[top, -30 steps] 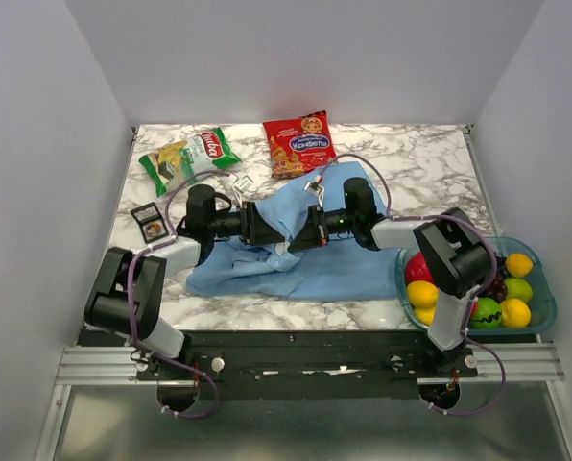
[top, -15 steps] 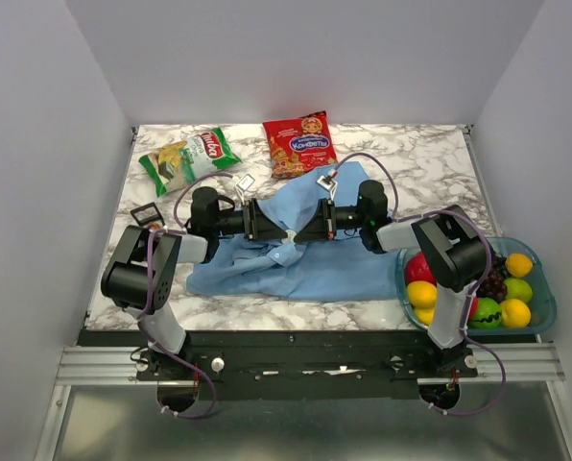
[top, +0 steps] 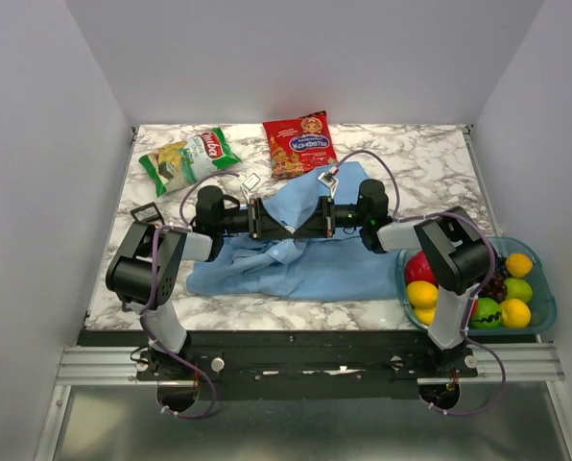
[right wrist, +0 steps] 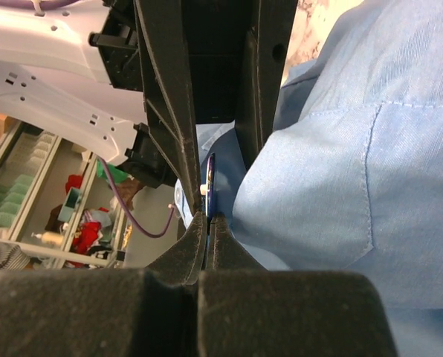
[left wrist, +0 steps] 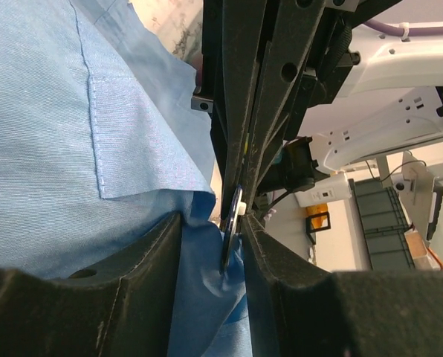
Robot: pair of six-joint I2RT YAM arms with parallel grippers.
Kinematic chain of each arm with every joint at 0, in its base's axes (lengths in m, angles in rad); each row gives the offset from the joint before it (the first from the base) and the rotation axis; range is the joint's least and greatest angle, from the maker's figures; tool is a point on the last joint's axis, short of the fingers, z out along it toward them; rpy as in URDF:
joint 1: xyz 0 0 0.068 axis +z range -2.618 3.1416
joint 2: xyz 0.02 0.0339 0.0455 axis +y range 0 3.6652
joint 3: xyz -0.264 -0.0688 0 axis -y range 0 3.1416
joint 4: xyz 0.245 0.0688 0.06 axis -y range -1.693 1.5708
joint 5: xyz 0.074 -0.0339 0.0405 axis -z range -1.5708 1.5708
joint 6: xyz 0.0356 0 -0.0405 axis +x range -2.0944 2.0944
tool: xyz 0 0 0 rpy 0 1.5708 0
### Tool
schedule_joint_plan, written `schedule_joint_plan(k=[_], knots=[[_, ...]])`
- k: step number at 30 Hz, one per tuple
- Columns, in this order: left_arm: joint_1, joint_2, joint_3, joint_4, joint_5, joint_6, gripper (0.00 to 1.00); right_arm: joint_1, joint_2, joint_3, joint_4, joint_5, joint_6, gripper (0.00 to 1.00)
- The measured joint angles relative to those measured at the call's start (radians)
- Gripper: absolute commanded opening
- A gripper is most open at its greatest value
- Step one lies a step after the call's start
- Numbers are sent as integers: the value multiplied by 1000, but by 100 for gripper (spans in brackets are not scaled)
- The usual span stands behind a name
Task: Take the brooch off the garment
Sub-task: Remove the brooch from the clothes.
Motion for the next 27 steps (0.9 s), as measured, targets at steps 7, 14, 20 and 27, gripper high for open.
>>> schedule_joint_plan(k=[7,14,20,27], knots=[[-1,0,16,-28,15,33,35,0,-15,0,-34,16,-30,0],[-2,3,80,-164,15,91,26,0,-57,0,-121,44,-145,0],[-8,5,156,-360,19,171,11,11,-121,0,-262,98,-334,0],[-8,69,247,-429,74,126,4,26,-188,13,-399,171,-562,0]])
